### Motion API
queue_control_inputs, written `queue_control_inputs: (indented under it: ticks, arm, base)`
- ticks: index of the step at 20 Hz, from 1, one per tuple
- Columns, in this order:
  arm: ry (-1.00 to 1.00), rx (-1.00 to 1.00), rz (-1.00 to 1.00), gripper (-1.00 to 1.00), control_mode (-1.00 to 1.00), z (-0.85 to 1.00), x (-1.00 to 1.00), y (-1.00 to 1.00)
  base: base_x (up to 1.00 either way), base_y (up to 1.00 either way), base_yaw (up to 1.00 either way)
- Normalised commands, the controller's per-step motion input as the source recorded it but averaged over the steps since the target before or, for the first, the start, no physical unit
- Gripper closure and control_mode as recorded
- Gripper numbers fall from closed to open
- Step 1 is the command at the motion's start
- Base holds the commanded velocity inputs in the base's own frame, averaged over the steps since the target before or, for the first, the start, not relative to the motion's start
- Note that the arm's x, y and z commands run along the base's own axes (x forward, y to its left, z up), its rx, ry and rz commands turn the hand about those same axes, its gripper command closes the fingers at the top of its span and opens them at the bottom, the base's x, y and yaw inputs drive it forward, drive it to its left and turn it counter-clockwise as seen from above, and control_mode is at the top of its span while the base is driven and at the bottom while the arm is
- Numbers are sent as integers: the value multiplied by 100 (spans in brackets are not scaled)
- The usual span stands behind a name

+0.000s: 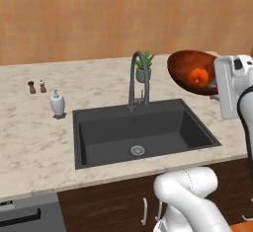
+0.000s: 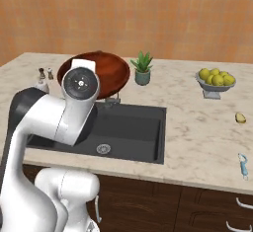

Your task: Pick the squash from the sink and place it in the bowl. Then pick the bowl and place it in the microwave. Then close the microwave door and press the start button.

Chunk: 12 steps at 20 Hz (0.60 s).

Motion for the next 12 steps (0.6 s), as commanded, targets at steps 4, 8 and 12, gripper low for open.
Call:
queue_control_inputs:
  ticks: [4, 8, 12]
  arm:
    - [0, 0, 0, 100, 100, 0, 0, 0]
    - [0, 0, 0, 100, 100, 0, 0, 0]
    - [0, 0, 0, 100, 100, 0, 0, 0]
  base:
    - [-14, -13, -17]
    - [-2, -10, -81]
    - [0, -3, -93]
